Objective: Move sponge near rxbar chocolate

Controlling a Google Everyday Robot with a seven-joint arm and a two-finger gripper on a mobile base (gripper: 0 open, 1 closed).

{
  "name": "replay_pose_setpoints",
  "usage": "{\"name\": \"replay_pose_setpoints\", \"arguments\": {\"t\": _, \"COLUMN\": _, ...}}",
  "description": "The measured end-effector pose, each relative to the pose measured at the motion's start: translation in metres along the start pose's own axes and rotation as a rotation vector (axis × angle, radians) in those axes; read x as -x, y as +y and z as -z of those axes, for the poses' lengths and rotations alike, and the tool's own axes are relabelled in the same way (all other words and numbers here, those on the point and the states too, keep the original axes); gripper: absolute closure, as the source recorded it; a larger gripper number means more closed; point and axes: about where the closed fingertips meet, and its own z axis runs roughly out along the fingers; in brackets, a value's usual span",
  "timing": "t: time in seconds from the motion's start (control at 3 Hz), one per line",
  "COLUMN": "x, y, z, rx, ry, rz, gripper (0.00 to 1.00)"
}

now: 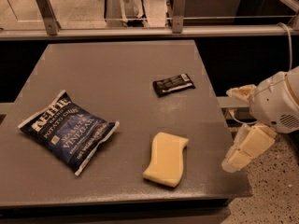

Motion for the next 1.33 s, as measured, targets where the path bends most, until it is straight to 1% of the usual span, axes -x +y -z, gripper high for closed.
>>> {"name": "replay_pose_setpoints", "arguments": {"t": 0.33, "x": 0.008, "y": 0.008, "z": -0.008, "rx": 0.053, "ry": -0.091, "rz": 0.016, "gripper": 0.0}}
{"name": "replay_pose_setpoints", "arguments": {"t": 0.67, "x": 0.023, "y": 0.035, "z": -0.02, "rx": 0.158, "ry": -0.274, "rz": 0.076, "gripper": 0.0}}
{"name": "replay_pose_setpoints", "arguments": {"t": 1.0, "x": 0.042, "y": 0.059, "z": -0.022, "rx": 0.195, "ry": -0.444, "rz": 0.132, "gripper": 0.0}}
{"name": "replay_pose_setpoints", "arguments": {"t": 1.33, "x": 0.056, "y": 0.074, "z": -0.028, "rx": 0.174, "ry": -0.503, "rz": 0.131, "gripper": 0.0}}
